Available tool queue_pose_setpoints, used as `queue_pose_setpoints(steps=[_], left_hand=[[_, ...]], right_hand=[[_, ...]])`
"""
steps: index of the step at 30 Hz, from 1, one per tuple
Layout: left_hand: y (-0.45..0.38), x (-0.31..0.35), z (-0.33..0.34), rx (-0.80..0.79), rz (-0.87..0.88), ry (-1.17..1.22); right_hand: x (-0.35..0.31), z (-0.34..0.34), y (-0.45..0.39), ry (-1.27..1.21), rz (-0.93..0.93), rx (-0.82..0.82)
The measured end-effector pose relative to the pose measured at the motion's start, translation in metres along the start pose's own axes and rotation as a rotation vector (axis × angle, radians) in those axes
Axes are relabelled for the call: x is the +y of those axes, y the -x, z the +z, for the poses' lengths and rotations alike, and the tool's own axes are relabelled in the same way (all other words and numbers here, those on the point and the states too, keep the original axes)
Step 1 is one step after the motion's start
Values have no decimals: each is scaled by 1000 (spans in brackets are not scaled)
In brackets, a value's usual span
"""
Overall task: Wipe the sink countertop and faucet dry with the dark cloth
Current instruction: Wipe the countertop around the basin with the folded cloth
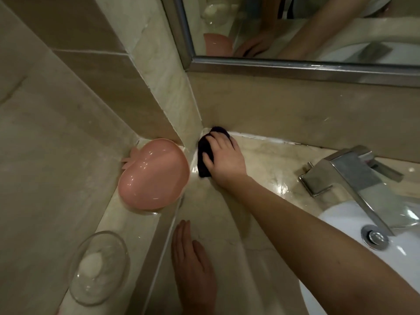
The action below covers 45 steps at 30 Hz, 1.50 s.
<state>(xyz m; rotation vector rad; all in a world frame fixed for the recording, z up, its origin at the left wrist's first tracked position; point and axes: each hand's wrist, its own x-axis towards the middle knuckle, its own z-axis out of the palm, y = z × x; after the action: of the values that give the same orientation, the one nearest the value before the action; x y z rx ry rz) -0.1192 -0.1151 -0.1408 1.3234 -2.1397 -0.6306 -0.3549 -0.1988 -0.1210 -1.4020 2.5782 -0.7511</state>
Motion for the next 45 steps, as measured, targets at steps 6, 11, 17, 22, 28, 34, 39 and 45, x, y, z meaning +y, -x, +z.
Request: queue_pose_setpoints(steps=[6,11,17,22,28,34,39,45], left_hand=[[0,3,-3,-33,-3,-11],[1,5,-5,-45,-15,-5],[-1,6,-5,-31,5,1],[2,5,-3,-15,5,45],[2,13,-18,-95,-53,191],[10,-2,-54,-173,-280,440],[47,-14,-84,-298,-114,334],[83,-3,-100,-380,-152,304]], right_hand=[[45,-30,63,44,271,208],[50,-47,120,39,398,195],[52,-65,212,-49,364,196],[59,-85,243,-50,434,133],[-15,-103,251,-257,524,196],[-95,-1,240,-81,-59,-156],[-68,0,248,8,-2,-81],[12,-55,278,153,247,-8]])
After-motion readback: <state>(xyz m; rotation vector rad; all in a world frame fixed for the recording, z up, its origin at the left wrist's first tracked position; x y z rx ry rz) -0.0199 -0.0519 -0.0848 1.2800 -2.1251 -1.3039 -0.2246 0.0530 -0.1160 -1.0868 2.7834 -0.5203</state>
